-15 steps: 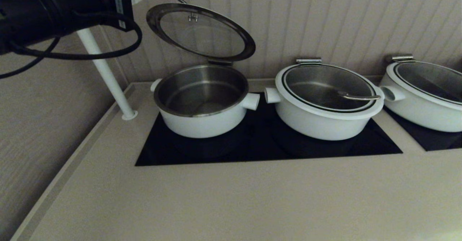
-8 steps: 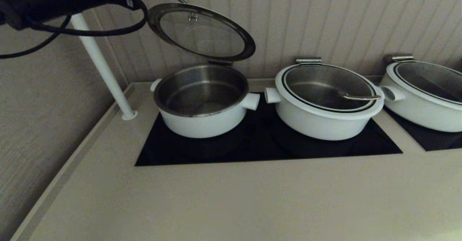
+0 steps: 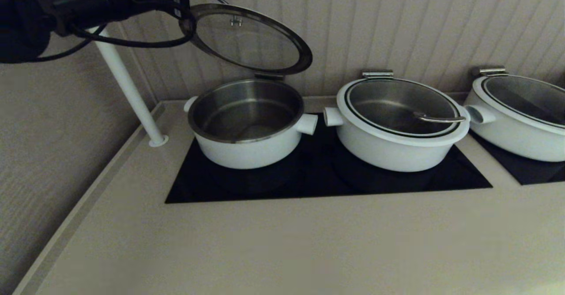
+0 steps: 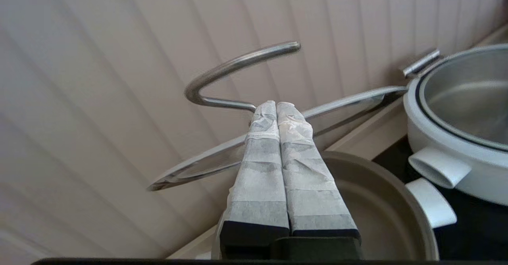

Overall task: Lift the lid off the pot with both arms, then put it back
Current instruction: Close the pot lid

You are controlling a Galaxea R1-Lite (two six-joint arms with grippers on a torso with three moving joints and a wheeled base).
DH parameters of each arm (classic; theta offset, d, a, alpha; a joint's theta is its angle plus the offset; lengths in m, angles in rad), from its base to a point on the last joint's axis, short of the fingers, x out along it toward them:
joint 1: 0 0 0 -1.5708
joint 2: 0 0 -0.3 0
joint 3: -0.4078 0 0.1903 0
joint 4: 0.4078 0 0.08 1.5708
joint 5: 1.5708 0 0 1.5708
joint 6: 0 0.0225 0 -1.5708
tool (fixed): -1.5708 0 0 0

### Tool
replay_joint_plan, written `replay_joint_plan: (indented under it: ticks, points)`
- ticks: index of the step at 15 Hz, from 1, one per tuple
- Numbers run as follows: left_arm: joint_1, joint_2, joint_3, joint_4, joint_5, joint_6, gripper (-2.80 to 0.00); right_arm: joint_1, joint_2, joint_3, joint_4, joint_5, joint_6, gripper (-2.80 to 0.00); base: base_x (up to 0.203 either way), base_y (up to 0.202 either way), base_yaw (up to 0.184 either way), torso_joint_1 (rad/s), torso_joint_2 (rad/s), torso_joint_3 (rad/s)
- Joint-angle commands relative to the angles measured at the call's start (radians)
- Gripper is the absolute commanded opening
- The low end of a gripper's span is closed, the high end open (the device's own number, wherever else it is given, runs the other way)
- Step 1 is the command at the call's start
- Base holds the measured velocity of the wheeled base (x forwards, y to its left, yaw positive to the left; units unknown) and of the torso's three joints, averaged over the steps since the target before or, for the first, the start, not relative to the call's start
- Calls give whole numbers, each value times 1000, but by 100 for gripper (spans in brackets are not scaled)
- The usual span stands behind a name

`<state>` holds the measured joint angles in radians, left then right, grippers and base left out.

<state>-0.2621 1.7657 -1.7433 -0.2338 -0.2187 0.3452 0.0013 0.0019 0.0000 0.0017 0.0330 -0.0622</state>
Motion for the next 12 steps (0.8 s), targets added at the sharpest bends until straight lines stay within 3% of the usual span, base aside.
replay_joint_plan:
  ticks: [1, 6, 12]
  points:
    - [9, 34, -10, -1, -2, 3, -280, 0, 0, 0, 0, 1, -1, -280, 0, 0, 0, 0, 0, 0]
    - [39, 105, -116, 5, -30, 3, -280, 0, 0, 0, 0, 1, -1, -280, 0, 0, 0, 0, 0, 0]
    - [57, 126, -119, 5, -47, 3, -280, 0, 0, 0, 0, 1, -1, -280, 0, 0, 0, 0, 0, 0]
